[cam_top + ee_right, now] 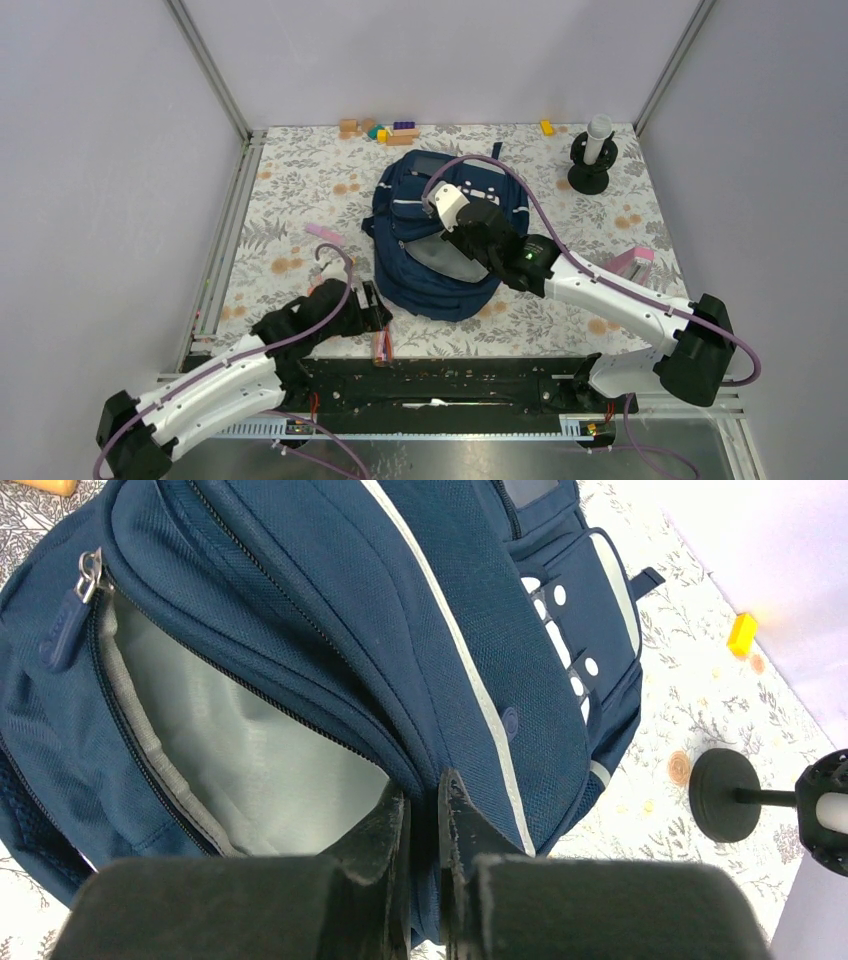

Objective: Pack the student bag
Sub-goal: Pick up the stationery from the center of the board.

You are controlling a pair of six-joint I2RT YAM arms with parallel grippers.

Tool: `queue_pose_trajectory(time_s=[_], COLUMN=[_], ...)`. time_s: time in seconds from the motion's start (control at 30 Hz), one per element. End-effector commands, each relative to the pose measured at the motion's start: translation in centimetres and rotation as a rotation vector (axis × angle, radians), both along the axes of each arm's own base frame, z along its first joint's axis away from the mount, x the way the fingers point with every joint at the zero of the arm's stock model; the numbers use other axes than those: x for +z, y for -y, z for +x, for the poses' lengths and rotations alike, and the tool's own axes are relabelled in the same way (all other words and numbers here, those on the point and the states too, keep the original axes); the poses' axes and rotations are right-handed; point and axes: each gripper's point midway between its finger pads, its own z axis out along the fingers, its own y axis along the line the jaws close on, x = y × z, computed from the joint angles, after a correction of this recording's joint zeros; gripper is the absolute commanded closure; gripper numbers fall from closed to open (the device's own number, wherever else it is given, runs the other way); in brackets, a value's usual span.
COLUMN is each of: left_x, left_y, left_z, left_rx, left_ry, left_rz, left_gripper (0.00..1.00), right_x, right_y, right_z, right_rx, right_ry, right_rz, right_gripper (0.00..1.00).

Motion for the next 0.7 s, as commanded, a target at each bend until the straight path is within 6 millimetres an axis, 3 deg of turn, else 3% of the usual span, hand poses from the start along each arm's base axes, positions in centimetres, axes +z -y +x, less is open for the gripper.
queue_pose_trajectory(time_s=[0.0, 0.2, 0.33, 0.43, 0.6, 0.67], left_x=[-1.8, -3.0, -4.5, -5.1, -5.5, -5.7], left_y=[1.2, 2.6, 2.8, 2.8, 2.4, 2.3], left_z=[-1.3, -3.6, -5.0, -5.6, -5.7, -5.6], left_rx=[0.046, -0.005, -0.033, -0.039, -0.027, -0.025], left_ry=[-0.062, -0.094, -0.139, -0.146, -0.133, -0.134], left_rz=[0.001, 0.012, 0.058, 0.074, 0.109, 0.121], left_gripper=[0.16, 0.17, 0.25, 0.39, 0.4, 0.48], right_x=[5.9, 5.7, 5.5, 5.5, 5.4, 5.4], right_y=[1.1, 0.9, 0.9, 0.9, 0.7, 0.6], right_z=[1.5, 1.7, 1.8, 1.9, 2.0, 2.0], right_rx=[-0.105, -0.108, -0.11, -0.112, -0.11, -0.11], right_ry=[0.114, 0.106, 0.107, 0.107, 0.108, 0.108], right_rz=[0.18, 0.189, 0.191, 0.188, 0.197, 0.202], right_gripper=[1.0, 1.0, 1.0, 1.0, 1.0, 1.0])
